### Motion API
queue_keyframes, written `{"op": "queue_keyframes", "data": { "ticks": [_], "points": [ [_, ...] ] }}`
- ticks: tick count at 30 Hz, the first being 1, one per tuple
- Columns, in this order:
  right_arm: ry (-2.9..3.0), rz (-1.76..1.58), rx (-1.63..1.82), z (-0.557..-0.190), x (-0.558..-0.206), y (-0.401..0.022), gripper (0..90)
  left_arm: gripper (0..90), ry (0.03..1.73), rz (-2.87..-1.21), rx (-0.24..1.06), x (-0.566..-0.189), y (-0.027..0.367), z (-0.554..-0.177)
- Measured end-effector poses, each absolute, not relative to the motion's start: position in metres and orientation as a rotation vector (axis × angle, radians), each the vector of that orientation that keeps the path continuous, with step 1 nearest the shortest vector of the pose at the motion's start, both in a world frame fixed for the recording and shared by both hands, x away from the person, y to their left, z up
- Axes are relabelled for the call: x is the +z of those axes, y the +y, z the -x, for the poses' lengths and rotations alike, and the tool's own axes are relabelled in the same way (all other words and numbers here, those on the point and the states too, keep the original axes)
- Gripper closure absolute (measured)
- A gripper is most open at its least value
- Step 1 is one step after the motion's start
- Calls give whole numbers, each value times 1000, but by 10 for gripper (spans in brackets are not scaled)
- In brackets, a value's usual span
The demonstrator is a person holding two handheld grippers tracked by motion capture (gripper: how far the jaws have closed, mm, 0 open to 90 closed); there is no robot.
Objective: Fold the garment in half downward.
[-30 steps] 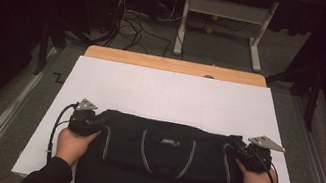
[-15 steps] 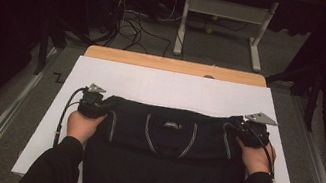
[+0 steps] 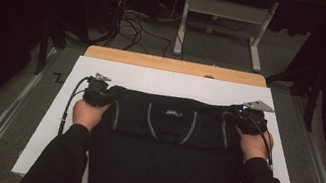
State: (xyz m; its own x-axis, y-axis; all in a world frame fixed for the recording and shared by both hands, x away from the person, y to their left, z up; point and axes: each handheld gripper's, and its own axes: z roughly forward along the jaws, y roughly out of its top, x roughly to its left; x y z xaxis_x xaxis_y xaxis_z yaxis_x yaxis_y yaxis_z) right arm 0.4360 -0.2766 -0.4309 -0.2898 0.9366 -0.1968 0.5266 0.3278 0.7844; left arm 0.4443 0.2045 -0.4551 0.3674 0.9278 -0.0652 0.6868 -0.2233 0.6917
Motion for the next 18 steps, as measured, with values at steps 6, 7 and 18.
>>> {"op": "queue_keyframes", "data": {
  "ticks": [6,7,18],
  "points": [
    [1962,-1332,778,-445,-442,-275,768,566,1460,-1964,399,-464,207,-450],
    [1960,-1347,775,-445,-443,-275,704,516,1461,-1950,401,-463,209,-449],
    [1909,-1349,960,-415,-425,-280,454,413,1327,-1869,436,-434,215,-408]
  ]
}}
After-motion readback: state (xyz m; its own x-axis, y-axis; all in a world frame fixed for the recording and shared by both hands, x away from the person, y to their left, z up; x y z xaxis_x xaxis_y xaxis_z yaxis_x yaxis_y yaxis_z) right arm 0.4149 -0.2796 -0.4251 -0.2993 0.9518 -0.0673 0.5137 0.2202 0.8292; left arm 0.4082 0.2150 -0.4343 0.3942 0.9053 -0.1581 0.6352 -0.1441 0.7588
